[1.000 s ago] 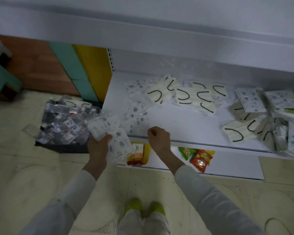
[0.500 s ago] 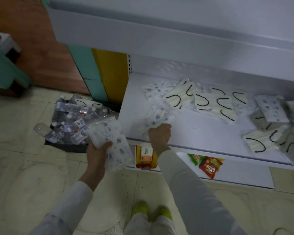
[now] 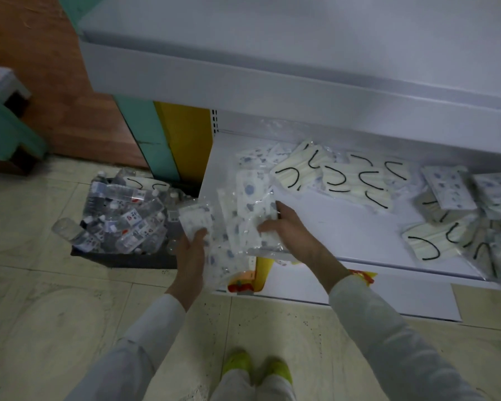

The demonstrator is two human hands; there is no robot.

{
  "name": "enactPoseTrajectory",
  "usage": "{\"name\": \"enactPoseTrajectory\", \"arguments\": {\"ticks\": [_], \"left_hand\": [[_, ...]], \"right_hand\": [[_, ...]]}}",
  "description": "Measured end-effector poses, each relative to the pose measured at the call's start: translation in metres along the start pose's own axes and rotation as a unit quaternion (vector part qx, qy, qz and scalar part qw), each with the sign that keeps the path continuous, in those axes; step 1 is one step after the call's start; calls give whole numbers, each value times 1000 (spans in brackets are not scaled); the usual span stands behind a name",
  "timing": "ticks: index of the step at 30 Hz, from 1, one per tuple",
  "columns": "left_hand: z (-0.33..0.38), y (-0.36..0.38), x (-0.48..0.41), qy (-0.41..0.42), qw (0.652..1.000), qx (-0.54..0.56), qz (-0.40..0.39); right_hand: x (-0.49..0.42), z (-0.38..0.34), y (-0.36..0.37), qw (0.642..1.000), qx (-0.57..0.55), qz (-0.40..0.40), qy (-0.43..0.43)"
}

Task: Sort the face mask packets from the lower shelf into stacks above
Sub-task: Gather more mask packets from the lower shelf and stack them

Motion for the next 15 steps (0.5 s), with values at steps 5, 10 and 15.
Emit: {"name": "enactPoseTrajectory", "arguments": {"ticks": [5, 10, 15], "left_hand": [[-4, 48, 17, -78, 967, 215, -111], [2, 81, 40, 8, 986, 125, -109], [5, 102, 75, 29, 985, 154, -74]], "right_hand": [[28, -18, 0, 957, 284, -62, -3], [52, -23, -10, 828, 548, 47, -106], [97, -18, -49, 952, 220, 175, -122]]}}
Point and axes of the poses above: each hand's wrist, its own x-axis away from the middle knuckle, its own y-axis out of the palm, z = x × y, the point moved 4 cm from there along -x, towards the middle knuckle, and after that the axes turned 6 degrees about -z, right-handed, at the moved point
